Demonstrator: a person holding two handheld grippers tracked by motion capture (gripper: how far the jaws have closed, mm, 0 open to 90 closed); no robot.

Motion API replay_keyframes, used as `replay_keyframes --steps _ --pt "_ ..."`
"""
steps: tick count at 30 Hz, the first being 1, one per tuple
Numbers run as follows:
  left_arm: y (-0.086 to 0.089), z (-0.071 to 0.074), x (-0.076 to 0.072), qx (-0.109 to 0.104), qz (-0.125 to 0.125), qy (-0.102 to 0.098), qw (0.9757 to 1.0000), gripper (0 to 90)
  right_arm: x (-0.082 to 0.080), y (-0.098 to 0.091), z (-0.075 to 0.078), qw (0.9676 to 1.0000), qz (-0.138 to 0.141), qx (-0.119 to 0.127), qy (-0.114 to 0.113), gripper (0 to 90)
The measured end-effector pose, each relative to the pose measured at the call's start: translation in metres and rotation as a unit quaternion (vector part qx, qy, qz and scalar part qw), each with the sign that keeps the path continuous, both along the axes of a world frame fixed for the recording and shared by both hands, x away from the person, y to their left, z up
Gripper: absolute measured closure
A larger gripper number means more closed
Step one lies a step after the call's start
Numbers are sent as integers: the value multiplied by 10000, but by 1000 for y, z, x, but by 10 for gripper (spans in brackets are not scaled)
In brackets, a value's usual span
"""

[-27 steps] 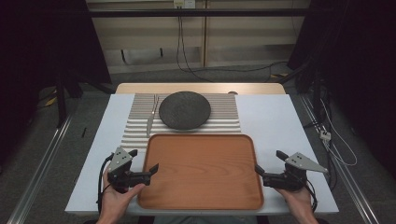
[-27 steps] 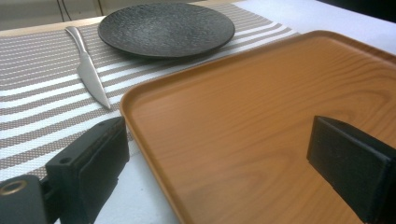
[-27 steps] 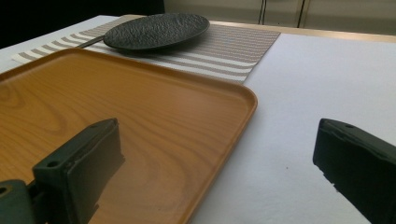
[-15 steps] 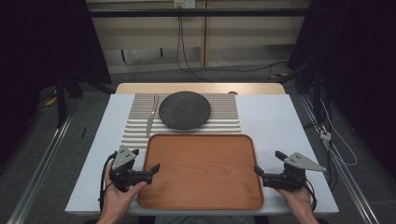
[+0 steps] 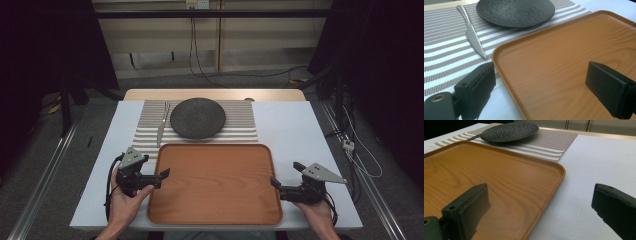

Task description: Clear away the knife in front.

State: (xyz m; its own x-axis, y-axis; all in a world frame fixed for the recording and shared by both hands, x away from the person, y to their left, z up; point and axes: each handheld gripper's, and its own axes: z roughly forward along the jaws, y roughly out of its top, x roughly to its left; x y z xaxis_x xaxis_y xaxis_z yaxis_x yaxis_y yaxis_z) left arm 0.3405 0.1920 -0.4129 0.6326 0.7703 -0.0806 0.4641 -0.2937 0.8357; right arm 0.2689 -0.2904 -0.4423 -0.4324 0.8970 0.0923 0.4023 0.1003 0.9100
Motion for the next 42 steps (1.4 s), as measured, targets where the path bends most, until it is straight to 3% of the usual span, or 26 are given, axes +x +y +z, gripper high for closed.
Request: replay_keyframes --steps 7,14,16,19,23,29,33,34,38,41,42 --pt "0 5 21 -4 61 -87 9999 87 0 -1 0 10000 8 -14 5 9" --pt "0 8 39 -34 103 25 9999 77 0 -1 0 10000 6 -14 17 9" --pt "-1 8 44 -93 43 135 9999 64 0 -1 0 10000 -13 -3 16 9" --pt "-4 12 48 15 5 250 9997 65 0 -1 -1 10000 -15 14 34 9" --pt "-8 19 56 104 -15 92 9999 73 0 -1 -1 10000 -10 4 35 9" --pt "-8 20 76 269 23 200 9994 77 1 -2 -1 10000 9 3 39 9" --pt "-5 16 94 259 237 324 9989 66 3 -2 -2 10000 24 36 52 9" --pt "-6 15 97 134 314 317 9989 76 3 -2 -2 10000 30 42 55 9" --pt "-5 18 113 290 398 320 9983 81 4 0 -2 10000 55 34 57 9" --pt "-6 21 123 210 464 378 9980 85 4 1 -2 9999 78 21 78 9" --pt "-6 22 125 178 517 297 9981 85 4 1 -2 9999 90 23 71 9"
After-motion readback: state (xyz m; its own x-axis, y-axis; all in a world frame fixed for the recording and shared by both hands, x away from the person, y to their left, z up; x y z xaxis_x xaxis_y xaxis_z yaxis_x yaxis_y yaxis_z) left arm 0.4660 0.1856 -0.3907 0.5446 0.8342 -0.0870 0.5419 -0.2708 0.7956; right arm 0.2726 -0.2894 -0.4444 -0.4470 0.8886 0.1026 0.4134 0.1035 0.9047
